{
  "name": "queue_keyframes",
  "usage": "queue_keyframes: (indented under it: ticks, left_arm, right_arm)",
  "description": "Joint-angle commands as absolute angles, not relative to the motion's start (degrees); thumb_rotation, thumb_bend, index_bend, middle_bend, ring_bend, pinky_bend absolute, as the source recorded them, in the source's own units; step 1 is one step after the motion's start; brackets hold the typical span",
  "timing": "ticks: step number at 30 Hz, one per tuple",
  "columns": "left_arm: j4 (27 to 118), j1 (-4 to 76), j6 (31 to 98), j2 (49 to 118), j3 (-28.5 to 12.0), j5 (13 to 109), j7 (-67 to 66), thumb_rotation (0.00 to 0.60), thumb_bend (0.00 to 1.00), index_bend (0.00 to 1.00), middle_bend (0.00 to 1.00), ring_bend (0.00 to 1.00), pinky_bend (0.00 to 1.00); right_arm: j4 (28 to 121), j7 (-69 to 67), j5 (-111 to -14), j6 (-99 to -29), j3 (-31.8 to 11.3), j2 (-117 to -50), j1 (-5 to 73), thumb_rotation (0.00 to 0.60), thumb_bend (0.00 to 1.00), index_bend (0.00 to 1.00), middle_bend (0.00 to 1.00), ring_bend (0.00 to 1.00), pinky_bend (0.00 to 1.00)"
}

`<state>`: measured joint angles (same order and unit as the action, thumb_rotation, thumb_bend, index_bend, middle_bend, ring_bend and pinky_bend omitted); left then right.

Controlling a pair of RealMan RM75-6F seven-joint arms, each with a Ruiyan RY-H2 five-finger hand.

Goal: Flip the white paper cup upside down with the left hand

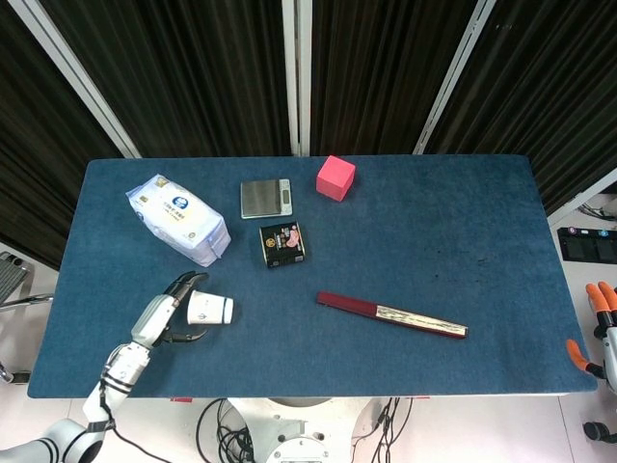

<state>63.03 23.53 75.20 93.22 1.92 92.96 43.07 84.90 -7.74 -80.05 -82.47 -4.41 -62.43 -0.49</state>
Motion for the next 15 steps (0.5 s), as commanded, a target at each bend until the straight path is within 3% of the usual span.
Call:
queue_keyframes:
  ticks: [1, 10, 15]
  left_arm:
    - [64.85, 23.80, 74.52, 91.75, 1.98, 92.74, 42.03, 0.600, 0.24, 0.07, 0.09, 0.00, 0.09]
    - [72.70, 24.57, 74.97, 86.83, 1.89, 93.92, 34.51, 0.600, 0.24, 0.07, 0.08, 0.00, 0.07]
    - [81.13, 26.10, 72.69, 82.80, 0.62, 93.46, 18.69, 0.600, 0.24, 0.07, 0.08, 0.00, 0.07]
  right_arm:
    - [84.82, -7.93, -80.07, -82.46, -4.40, -62.44, -0.49, 0.600, 0.28, 0.00, 0.00, 0.00, 0.00]
    - [84.47, -8.59, -79.99, -82.69, -4.51, -62.43, -0.60, 0.600, 0.28, 0.00, 0.00, 0.00, 0.00]
    - [84.25, -9.00, -80.20, -83.00, -4.53, -62.47, -0.68, 0.600, 0.28, 0.00, 0.00, 0.00, 0.00]
